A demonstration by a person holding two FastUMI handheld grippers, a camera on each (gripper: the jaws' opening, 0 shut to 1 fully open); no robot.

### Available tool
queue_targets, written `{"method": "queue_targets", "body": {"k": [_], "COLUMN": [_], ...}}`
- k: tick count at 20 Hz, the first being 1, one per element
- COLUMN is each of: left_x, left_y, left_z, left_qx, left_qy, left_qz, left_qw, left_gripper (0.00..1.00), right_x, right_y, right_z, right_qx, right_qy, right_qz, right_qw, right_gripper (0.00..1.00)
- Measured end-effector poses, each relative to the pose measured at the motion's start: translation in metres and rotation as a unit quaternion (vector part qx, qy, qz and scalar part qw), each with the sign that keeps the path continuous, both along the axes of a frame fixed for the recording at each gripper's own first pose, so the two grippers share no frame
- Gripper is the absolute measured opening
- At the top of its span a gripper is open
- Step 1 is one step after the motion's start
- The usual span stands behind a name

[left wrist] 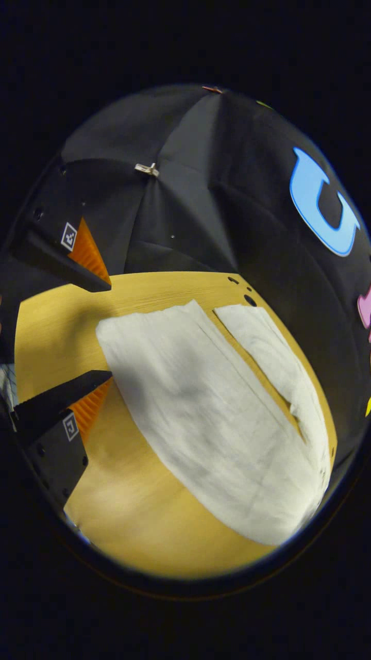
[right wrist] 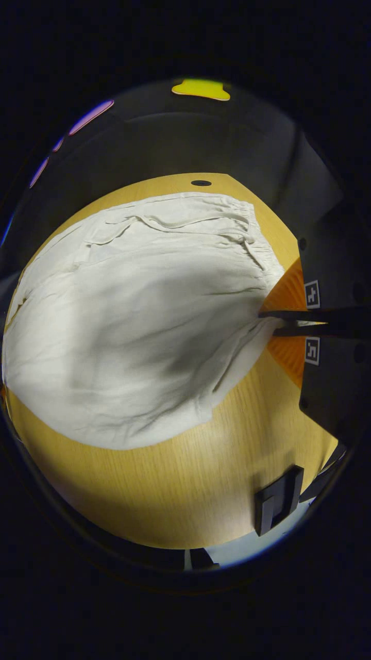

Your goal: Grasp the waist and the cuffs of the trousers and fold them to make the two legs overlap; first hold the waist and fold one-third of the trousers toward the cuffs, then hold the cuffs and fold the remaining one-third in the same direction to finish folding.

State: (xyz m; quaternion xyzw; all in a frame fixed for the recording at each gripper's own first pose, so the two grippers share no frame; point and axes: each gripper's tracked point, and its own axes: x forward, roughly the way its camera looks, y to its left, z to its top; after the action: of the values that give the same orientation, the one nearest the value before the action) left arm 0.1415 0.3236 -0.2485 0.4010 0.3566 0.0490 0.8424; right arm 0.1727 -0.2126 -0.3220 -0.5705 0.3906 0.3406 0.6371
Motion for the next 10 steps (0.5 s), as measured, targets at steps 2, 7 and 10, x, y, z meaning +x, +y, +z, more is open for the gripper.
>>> {"method": "queue_targets", "body": {"k": [2, 7, 10], "left_x": [0.002, 0.028, 0.047], "left_y": [0.004, 0.004, -0.007], "left_z": [-0.011, -0.013, -0.012], "left_qx": [0.029, 0.071, 0.127], "left_qy": [0.041, 0.087, 0.134], "left_qz": [-0.040, -0.125, -0.203], "left_qw": [0.998, 0.986, 0.961], "left_gripper": [0.97, 0.93, 0.80], "right_x": [0.001, 0.001, 0.001], "right_y": [0.000, 0.000, 0.000], "right_z": [-0.001, -0.001, -0.001], "right_qx": [-0.004, -0.002, -0.003], "right_qy": [0.001, 0.003, 0.001], "right_qz": [0.006, 0.002, 0.001], "right_qw": [1.000, 1.000, 1.000], "right_gripper": [0.05, 0.05, 0.05]}}
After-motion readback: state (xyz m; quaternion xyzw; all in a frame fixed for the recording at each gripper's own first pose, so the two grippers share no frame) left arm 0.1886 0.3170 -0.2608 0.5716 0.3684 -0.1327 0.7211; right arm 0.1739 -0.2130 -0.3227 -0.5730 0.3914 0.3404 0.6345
